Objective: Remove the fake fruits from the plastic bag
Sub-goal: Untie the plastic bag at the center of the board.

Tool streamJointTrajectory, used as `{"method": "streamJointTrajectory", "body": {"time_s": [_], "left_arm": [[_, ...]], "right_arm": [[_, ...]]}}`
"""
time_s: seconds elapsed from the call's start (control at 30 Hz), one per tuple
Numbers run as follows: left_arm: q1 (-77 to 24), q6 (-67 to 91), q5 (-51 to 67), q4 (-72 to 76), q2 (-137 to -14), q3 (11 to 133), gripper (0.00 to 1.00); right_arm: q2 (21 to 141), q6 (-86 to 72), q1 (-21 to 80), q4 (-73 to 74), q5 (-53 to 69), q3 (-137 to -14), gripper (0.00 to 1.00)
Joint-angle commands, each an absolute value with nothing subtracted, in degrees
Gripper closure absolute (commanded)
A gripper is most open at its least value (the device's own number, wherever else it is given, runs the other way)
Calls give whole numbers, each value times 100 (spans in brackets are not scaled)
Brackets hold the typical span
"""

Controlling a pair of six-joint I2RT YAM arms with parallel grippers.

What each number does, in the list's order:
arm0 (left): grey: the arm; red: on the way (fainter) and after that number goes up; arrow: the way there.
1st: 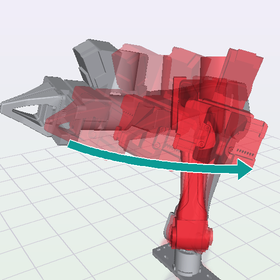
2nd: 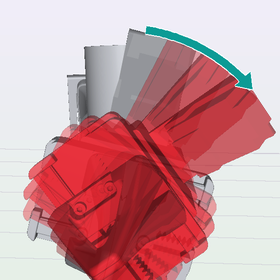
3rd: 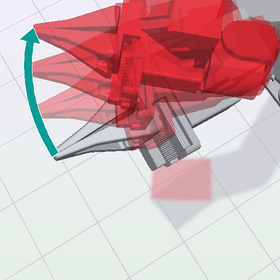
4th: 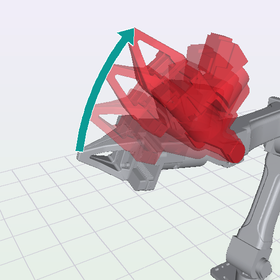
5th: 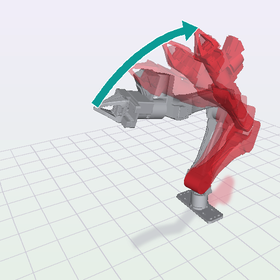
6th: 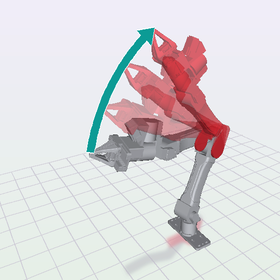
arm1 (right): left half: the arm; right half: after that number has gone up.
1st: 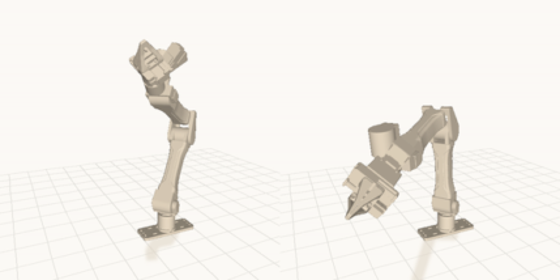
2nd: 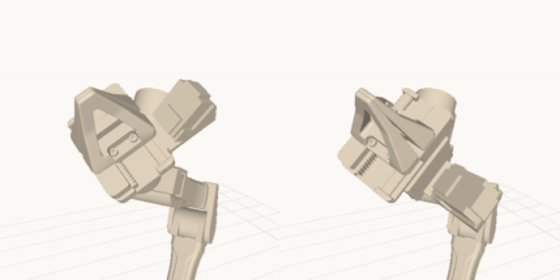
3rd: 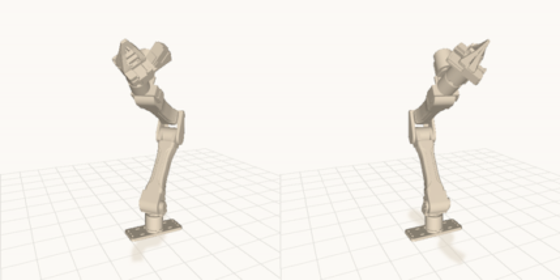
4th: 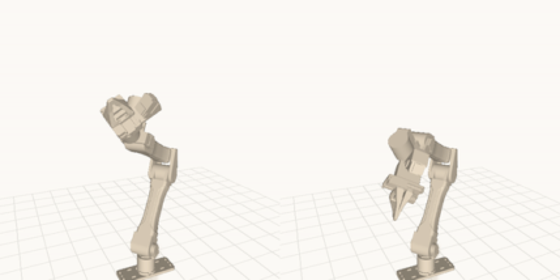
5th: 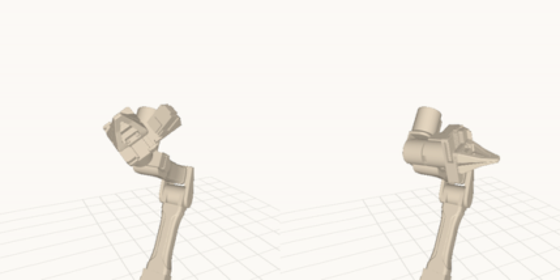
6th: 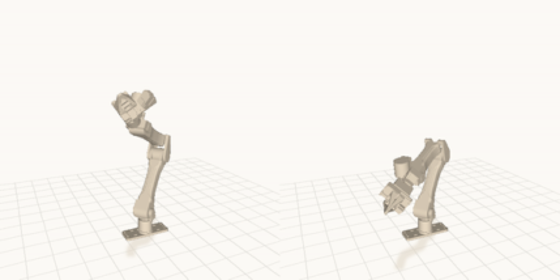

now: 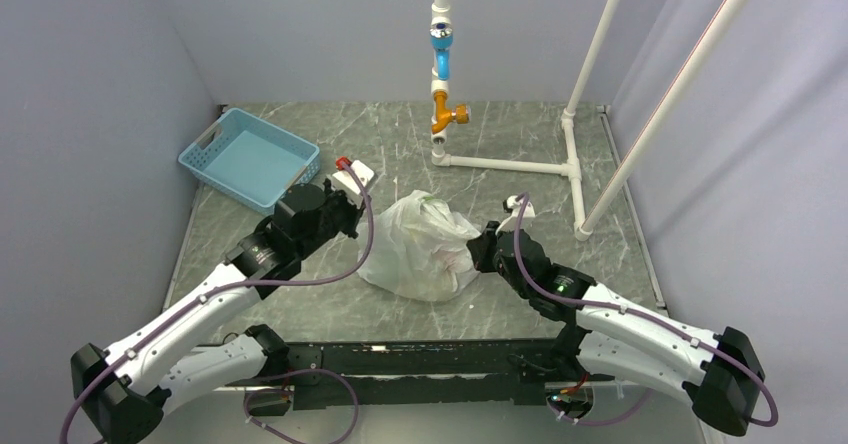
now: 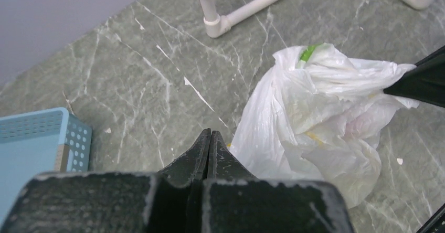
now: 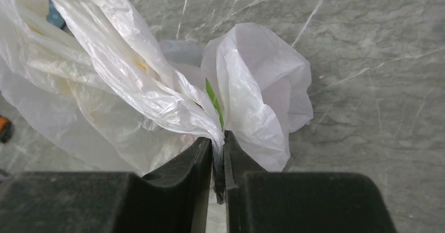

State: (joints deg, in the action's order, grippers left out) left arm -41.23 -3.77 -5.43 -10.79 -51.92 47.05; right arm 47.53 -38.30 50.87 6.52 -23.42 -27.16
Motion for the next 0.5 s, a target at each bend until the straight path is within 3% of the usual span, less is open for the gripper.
{"method": "streamJointTrajectory", "body": {"time_s": [0.0,0.13,0.17,0.23,0.33,0.47], "left_arm": [[-4121,-402,-648,-701,-5027,4666,100],[-4118,-442,-253,-764,-5150,4734,100],[-4120,-448,-100,-850,-5226,4795,93],[-4115,-395,104,-972,-5392,4905,67],[-4122,-378,308,-1069,-5634,5030,36],[-4117,-340,680,-1061,-6015,5119,12]], "right_arm": [[4590,-3220,5092,893,-2197,-2952,80],[4716,-2275,5103,1110,-1592,-3379,68],[4772,-2120,5100,1211,-1537,-3513,65],[4850,-1877,5098,1478,-1588,-3807,55],[5092,-1365,5103,1510,-1507,-4219,29],[5892,-882,5115,1718,-1335,-4935,30]]}}
